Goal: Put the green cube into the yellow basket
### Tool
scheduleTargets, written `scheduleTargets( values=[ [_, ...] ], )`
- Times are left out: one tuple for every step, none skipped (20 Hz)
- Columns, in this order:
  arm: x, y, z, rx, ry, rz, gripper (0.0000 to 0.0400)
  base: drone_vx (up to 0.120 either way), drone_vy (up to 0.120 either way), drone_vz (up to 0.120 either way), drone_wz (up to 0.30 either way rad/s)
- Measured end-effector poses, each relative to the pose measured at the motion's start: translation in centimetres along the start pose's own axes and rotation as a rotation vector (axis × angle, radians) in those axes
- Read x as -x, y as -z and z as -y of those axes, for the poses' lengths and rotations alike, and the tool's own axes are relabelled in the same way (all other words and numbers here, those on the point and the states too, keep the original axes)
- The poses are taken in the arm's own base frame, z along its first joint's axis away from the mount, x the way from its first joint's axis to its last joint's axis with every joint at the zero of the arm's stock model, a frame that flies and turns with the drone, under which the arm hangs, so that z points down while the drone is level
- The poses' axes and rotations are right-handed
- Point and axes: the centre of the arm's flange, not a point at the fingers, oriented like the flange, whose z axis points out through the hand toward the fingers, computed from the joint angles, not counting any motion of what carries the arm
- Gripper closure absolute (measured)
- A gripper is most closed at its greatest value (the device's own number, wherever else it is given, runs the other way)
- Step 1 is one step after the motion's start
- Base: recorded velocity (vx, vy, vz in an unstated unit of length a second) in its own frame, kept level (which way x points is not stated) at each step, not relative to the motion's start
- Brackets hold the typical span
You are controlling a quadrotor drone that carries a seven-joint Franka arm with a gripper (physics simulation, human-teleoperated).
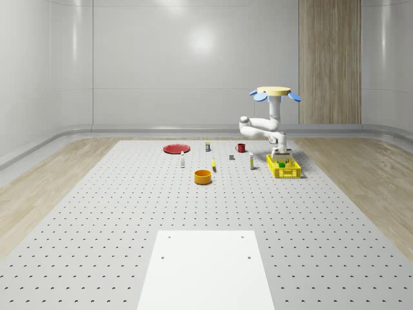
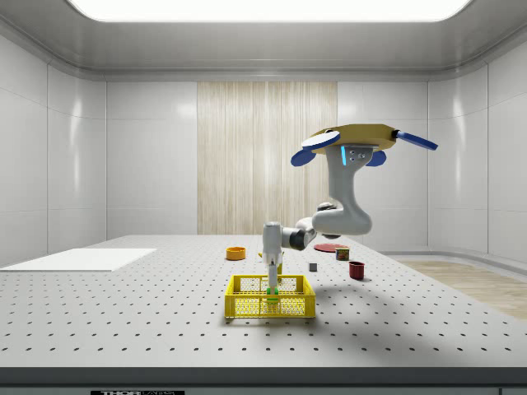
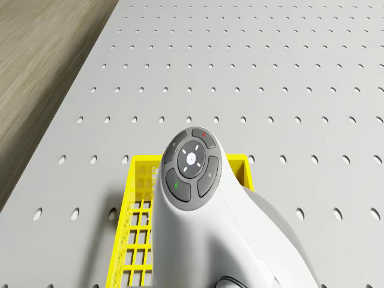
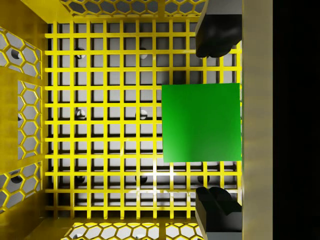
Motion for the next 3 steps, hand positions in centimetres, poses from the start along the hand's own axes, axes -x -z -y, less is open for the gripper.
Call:
scheduleTargets(
  values=[
    [0.0, 0.16, 0.0, 0.0, 0.0, 0.0, 0.001, 0.0, 0.0, 0.0, 0.0],
    [0.0, 0.29, 0.0, 0.0, -0.001, 0.0, 0.0008, 0.0, 0.0, 0.0, 0.0],
    [0.0, 0.4, 0.0, 0.0, -0.001, 0.0, 0.0006, 0.0, 0.0, 0.0, 0.0]
  ],
)
